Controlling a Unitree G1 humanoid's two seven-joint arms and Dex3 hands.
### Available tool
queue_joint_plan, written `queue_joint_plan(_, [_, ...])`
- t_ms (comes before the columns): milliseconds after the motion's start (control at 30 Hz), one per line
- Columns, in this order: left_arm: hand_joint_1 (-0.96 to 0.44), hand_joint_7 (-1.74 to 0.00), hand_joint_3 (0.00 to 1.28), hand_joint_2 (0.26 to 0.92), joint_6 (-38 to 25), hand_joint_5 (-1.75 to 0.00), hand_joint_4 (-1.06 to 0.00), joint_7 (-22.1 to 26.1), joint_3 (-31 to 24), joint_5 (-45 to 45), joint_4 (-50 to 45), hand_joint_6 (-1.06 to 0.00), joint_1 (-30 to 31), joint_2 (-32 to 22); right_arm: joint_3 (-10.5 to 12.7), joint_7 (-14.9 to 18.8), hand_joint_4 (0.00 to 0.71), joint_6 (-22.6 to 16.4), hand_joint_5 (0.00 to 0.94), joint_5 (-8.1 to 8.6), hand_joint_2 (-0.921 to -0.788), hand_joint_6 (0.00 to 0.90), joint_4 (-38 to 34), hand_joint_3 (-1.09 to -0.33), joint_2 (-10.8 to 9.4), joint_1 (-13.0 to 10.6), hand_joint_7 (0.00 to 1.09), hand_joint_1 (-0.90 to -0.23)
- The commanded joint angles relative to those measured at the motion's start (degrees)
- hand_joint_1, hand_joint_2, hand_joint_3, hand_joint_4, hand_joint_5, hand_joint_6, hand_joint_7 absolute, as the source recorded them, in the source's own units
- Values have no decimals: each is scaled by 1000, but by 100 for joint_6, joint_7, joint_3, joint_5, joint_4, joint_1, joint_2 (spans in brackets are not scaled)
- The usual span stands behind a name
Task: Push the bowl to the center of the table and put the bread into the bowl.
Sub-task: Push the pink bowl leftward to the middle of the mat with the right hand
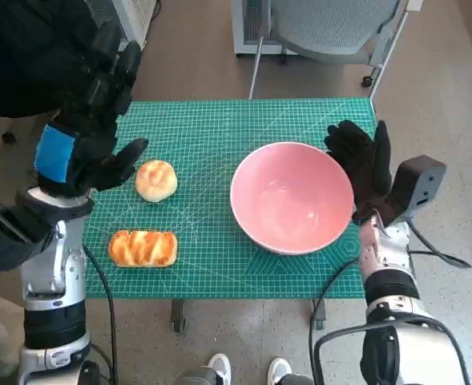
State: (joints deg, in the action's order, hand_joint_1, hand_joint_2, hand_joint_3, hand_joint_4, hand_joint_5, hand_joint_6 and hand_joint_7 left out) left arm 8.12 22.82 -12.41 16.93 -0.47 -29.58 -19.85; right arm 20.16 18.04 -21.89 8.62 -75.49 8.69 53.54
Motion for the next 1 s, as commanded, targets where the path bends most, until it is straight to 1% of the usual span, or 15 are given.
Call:
queue_joint_plan(33, [-568, -94, 393, 921, -57, 1, 1, -34, -73, 49, -163, 1, 115, -58, -38, -62, 256, 89, 6, -65, -921, 307, -69, -874, -94, 9, 21, -663])
queue_joint_plan(200, [-569, -94, 391, 921, -103, 1, 1, -74, -110, 40, -249, 1, 175, -77, -42, -56, 258, 108, 6, -40, -921, 308, -71, -877, -171, 71, 21, -666])
queue_joint_plan(333, [-574, -99, 385, 921, -96, 1, 1, -96, -171, 32, -290, 1, 259, -94, -37, -42, 259, 129, 6, -15, -921, 306, -71, -882, -306, 141, 20, -675])
queue_joint_plan(667, [-585, -108, 364, 921, -90, 1, 1, -134, -293, 11, -358, 1, 397, -142, -100, -99, 255, 151, 2, -66, -921, 298, -79, -890, -545, 275, 16, -671])
queue_joint_plan(800, [-592, -126, 357, 921, -88, 1, 1, -173, -324, -10, -394, 1, 458, -166, -143, -120, 253, 168, 1, -100, -921, 297, -87, -889, -599, 321, 15, -663])
queue_joint_plan(1000, [-605, -135, 354, 921, -55, 1, 1, -201, -367, -26, -415, 1, 545, -201, -190, -116, 254, 200, 1, -125, -921, 297, -99, -891, -627, 365, 15, -649])
